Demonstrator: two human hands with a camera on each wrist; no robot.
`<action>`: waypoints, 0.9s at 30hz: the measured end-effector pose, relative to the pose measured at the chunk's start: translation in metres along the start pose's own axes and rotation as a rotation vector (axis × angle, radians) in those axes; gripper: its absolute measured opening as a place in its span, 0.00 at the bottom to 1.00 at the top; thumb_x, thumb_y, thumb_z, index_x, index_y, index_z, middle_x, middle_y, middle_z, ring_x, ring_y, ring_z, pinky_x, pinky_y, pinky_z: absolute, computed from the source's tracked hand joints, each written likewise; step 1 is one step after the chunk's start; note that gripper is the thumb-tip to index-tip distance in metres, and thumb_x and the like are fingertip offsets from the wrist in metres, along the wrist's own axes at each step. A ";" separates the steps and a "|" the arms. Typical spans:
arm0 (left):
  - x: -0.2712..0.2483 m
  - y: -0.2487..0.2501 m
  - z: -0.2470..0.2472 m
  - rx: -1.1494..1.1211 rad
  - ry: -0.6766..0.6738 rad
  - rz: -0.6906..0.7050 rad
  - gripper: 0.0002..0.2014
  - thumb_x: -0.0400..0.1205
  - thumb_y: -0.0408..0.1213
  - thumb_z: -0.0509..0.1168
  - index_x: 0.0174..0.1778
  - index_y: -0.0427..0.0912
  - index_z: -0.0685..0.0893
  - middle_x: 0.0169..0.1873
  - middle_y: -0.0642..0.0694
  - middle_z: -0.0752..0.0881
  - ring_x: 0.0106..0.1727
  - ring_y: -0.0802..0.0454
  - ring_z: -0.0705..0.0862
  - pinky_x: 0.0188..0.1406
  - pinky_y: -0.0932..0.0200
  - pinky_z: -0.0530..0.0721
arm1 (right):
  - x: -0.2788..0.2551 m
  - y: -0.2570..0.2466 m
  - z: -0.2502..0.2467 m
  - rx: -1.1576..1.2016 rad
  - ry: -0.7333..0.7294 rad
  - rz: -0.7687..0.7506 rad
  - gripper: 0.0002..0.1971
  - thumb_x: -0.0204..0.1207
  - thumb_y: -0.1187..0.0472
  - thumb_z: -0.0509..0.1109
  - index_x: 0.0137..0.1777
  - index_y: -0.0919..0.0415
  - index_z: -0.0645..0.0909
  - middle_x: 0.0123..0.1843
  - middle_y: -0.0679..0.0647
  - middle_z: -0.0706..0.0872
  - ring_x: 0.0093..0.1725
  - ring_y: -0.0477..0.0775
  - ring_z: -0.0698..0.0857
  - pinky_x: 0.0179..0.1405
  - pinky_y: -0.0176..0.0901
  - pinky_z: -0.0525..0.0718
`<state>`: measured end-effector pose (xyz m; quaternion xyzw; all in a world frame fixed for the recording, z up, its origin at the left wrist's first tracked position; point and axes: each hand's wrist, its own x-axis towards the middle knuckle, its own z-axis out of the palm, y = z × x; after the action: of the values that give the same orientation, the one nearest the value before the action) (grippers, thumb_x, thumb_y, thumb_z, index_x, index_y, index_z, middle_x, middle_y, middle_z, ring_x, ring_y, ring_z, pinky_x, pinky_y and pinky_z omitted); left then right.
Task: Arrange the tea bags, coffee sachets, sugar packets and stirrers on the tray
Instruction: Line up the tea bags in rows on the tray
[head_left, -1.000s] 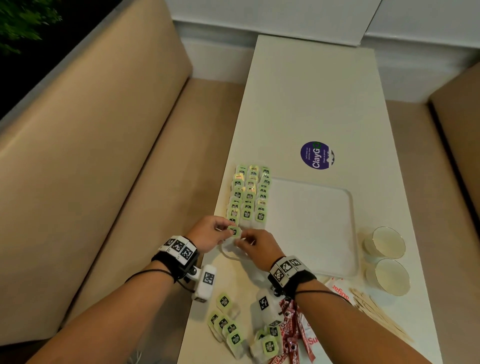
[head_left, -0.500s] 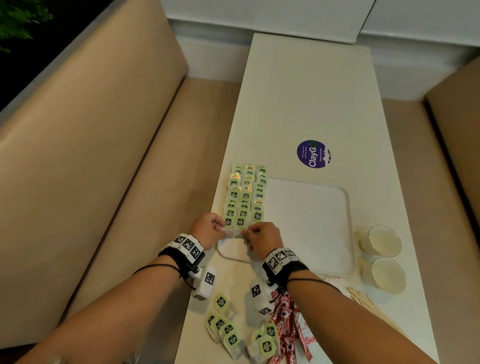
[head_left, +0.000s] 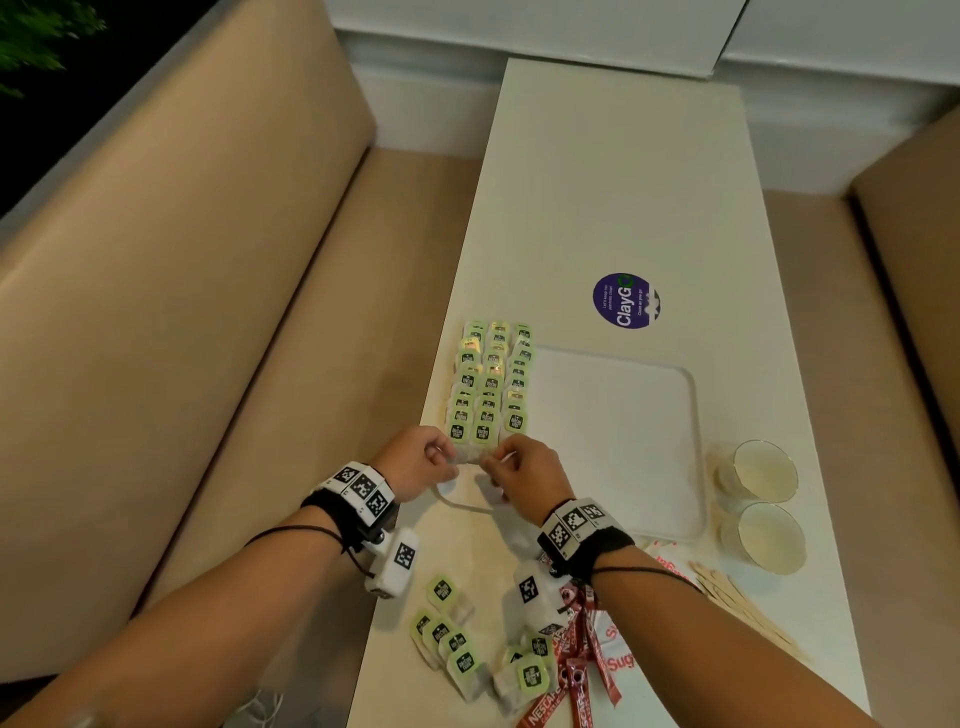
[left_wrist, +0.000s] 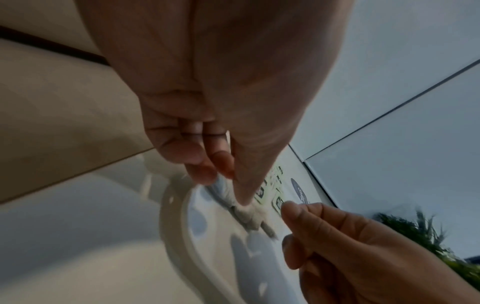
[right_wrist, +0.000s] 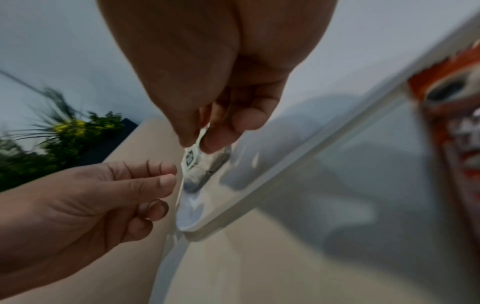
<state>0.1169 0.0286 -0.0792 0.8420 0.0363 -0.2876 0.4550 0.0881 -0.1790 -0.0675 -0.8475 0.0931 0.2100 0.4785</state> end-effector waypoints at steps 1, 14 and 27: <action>-0.005 0.000 0.000 0.011 -0.032 0.010 0.09 0.75 0.29 0.78 0.43 0.44 0.85 0.31 0.49 0.81 0.28 0.60 0.76 0.35 0.65 0.79 | -0.005 0.001 -0.002 -0.035 -0.047 -0.032 0.08 0.81 0.51 0.75 0.46 0.54 0.84 0.35 0.52 0.92 0.28 0.46 0.87 0.37 0.45 0.89; -0.073 -0.016 0.022 0.382 -0.312 0.120 0.10 0.77 0.40 0.77 0.53 0.50 0.88 0.43 0.54 0.86 0.38 0.62 0.81 0.49 0.60 0.83 | -0.078 0.031 -0.018 -0.558 -0.428 -0.220 0.17 0.77 0.41 0.75 0.61 0.45 0.88 0.53 0.42 0.85 0.47 0.43 0.83 0.52 0.41 0.82; -0.087 -0.032 0.042 0.746 -0.361 0.200 0.22 0.73 0.46 0.81 0.63 0.52 0.86 0.48 0.55 0.72 0.47 0.54 0.77 0.51 0.58 0.80 | -0.119 0.038 -0.022 -0.944 -0.569 -0.245 0.28 0.72 0.45 0.81 0.71 0.46 0.82 0.63 0.48 0.80 0.58 0.56 0.84 0.59 0.54 0.88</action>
<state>0.0159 0.0315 -0.0755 0.8843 -0.2324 -0.3785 0.1441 -0.0259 -0.2224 -0.0336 -0.8842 -0.2426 0.3922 0.0745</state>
